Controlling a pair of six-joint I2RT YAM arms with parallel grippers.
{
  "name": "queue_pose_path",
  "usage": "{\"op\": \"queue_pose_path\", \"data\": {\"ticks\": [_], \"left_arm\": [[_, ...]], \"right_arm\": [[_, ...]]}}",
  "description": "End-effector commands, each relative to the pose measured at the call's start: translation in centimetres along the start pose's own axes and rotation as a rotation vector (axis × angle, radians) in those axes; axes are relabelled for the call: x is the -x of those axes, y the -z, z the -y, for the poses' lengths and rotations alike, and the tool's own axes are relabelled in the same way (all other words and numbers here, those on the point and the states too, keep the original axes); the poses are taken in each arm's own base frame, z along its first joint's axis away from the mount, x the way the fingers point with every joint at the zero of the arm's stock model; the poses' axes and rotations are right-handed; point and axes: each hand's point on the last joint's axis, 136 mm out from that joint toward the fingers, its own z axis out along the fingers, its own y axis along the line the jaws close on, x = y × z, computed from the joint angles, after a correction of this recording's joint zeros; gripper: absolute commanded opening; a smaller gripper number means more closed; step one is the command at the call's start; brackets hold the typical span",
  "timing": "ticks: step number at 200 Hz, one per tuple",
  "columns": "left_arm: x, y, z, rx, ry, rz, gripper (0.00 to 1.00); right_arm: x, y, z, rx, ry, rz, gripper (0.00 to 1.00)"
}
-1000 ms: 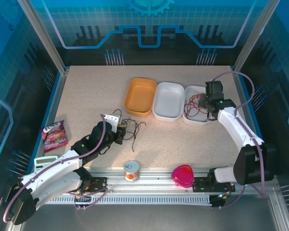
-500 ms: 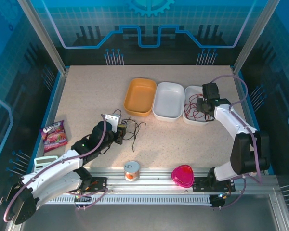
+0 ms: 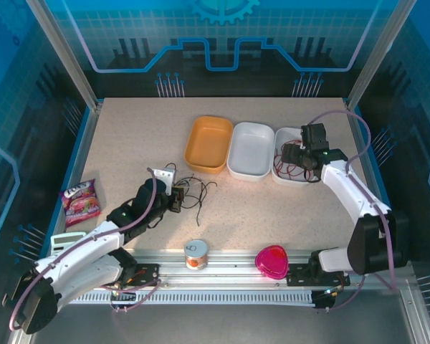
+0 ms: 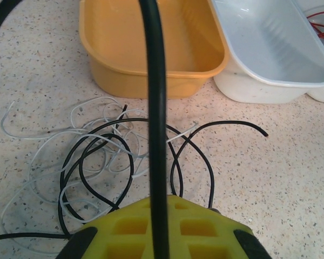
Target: Untangle the cables
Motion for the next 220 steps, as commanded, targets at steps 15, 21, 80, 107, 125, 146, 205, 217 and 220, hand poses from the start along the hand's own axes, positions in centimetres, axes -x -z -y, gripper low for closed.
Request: {"op": "queue_pose_path", "data": {"ticks": [15,21,80,107,125,146,205,217,220], "left_arm": [[0.2,-0.4,-1.0,0.042,0.073,-0.01,0.04],[0.0,-0.5,-1.2,0.047,0.082,-0.016,0.04],[-1.0,-1.4,-1.9,0.054,0.159,-0.056,0.17],[-1.3,-1.7,-2.1,0.058,0.189,-0.061,0.26],[-1.4,-1.8,-2.3,0.058,0.208,-0.064,0.34],[-1.5,-1.9,-2.4,0.06,0.225,-0.063,0.42],[-1.7,-1.7,-4.1,0.114,0.299,-0.057,0.75],[-1.7,-1.5,-4.4,0.122,0.311,-0.049,0.78],[-1.7,-1.5,-4.5,0.124,0.315,-0.047,0.79]], "right_arm": [[-0.7,3.1,-3.4,0.086,0.067,0.037,0.92],[-0.8,3.5,-4.0,0.101,0.076,0.043,0.94],[-3.7,6.4,-11.7,0.251,0.19,0.046,1.0],[-5.5,6.7,-15.3,0.306,0.246,0.026,1.0],[-6.5,6.7,-17.5,0.335,0.291,0.006,1.0],[-7.5,6.7,-19.8,0.354,0.348,-0.02,1.0],[-10.4,6.6,-24.9,0.394,0.474,-0.088,1.0],[-10.9,6.5,-25.7,0.409,0.481,-0.105,0.99],[-11.0,6.5,-25.8,0.412,0.481,-0.109,0.98]]}}
